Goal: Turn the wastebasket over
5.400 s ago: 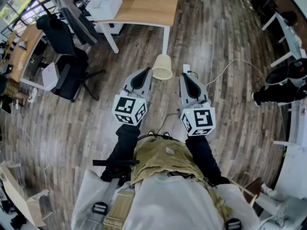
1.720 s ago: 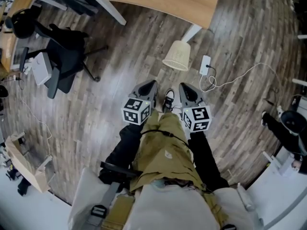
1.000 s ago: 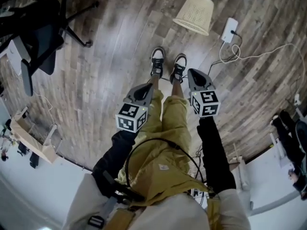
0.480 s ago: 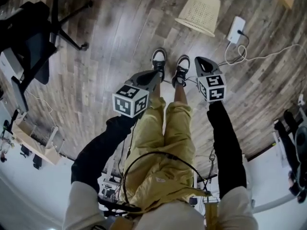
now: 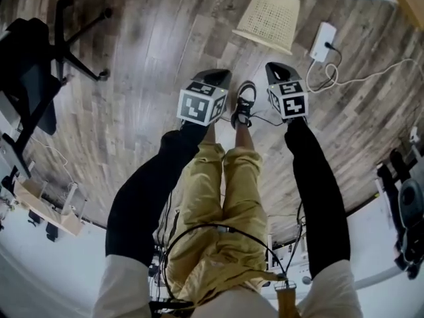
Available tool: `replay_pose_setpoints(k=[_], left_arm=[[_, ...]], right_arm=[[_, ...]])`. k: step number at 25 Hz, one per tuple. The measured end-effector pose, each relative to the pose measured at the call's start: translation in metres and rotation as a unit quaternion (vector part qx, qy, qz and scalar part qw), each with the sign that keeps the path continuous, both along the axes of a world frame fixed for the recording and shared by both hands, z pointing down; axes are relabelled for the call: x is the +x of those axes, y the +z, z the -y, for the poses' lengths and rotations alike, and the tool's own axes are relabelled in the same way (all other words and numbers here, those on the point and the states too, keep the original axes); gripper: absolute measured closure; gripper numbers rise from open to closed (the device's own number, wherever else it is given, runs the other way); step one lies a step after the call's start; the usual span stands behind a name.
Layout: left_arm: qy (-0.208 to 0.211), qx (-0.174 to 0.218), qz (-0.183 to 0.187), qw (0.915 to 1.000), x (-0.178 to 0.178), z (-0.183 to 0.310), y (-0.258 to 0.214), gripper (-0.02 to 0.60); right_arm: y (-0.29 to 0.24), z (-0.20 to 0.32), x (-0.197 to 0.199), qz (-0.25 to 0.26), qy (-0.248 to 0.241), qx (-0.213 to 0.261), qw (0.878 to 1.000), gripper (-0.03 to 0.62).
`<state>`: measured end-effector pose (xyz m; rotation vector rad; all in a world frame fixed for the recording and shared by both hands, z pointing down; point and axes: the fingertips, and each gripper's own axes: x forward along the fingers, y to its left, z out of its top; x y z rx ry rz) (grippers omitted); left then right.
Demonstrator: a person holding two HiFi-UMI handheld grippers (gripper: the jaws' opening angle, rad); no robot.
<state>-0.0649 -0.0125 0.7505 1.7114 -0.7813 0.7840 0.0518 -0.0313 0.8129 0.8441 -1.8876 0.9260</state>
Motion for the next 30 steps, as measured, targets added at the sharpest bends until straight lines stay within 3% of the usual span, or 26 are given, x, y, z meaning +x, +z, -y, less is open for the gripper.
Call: replay_pose_setpoints(k=[4,7,12,19,22,30], left_arm=[[0.018,0.001,0.010,0.9998,0.006,0.009,0.022,0.580],[0.008,-0.011,0.017,0.9998,0.009,0.013,0.033,0.580],[0.013,-0.028,0.014,0.9994,0.031,0.012,0.058,0.580],[0.042,-0.022,0.017,0.9987,0.059,0.020,0.083,0.580],[0.026,-0.031,0.015,0.9991,0.063,0.021,0.091,0.580],[0.000,-0.040,0.017,0.9991,0.050,0.028,0.106,0.580]], right_arm=[[0.015,0.006,0.004,-0.013,-0.001,0.003,1.000,0.572],[0.029,0.008,0.009,-0.026,-0.003,0.003,1.000,0.572],[0.052,0.023,0.014,-0.048,-0.033,0.014,0.998,0.571],[0.087,0.044,0.013,-0.078,-0.072,0.027,0.994,0.550],[0.099,0.043,0.015,-0.090,-0.096,0.024,0.991,0.500],[0.117,0.046,0.010,-0.117,-0.195,0.053,0.973,0.491]])
